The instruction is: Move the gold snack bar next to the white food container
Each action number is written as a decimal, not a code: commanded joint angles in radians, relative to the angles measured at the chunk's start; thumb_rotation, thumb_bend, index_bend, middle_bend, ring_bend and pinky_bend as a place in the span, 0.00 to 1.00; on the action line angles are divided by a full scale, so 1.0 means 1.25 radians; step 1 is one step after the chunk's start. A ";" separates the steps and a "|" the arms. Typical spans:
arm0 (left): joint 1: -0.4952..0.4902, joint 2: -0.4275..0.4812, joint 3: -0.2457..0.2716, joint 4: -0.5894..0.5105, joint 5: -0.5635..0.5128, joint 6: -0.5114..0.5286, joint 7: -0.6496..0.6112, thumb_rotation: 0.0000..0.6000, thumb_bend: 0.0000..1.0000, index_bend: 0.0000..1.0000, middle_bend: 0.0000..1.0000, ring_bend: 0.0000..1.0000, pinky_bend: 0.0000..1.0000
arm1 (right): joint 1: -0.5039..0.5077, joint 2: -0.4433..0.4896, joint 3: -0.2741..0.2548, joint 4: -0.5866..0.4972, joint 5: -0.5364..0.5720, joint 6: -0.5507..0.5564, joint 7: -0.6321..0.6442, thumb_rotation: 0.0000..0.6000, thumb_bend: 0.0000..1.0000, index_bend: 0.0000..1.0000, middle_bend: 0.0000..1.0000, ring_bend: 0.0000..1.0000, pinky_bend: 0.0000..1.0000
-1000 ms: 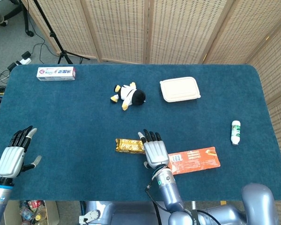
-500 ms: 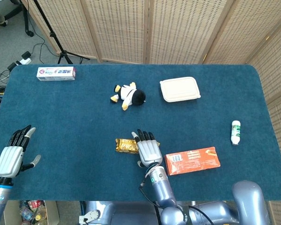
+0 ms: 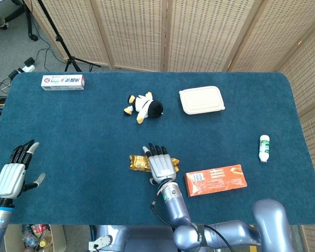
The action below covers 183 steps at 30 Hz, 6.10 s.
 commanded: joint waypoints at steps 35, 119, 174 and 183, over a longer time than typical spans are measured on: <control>0.000 -0.005 0.006 -0.003 -0.002 -0.032 0.007 1.00 0.30 0.00 0.00 0.00 0.01 | 0.103 -0.014 0.026 0.153 0.065 -0.103 0.025 1.00 0.23 0.02 0.00 0.00 0.06; 0.000 -0.011 0.021 -0.012 -0.013 -0.083 -0.003 1.00 0.30 0.00 0.00 0.00 0.01 | 0.143 0.112 0.005 0.398 0.144 -0.243 0.074 1.00 0.23 0.02 0.00 0.00 0.07; 0.001 -0.003 0.030 -0.029 -0.005 -0.090 -0.020 1.00 0.30 0.00 0.00 0.00 0.01 | -0.033 0.399 -0.087 -0.064 -0.027 0.052 0.103 1.00 0.23 0.03 0.00 0.00 0.08; 0.005 -0.002 0.026 -0.029 -0.006 -0.073 0.019 1.00 0.30 0.00 0.00 0.00 0.01 | -0.181 0.522 -0.251 -0.280 -0.318 0.133 0.219 1.00 0.23 0.05 0.00 0.00 0.08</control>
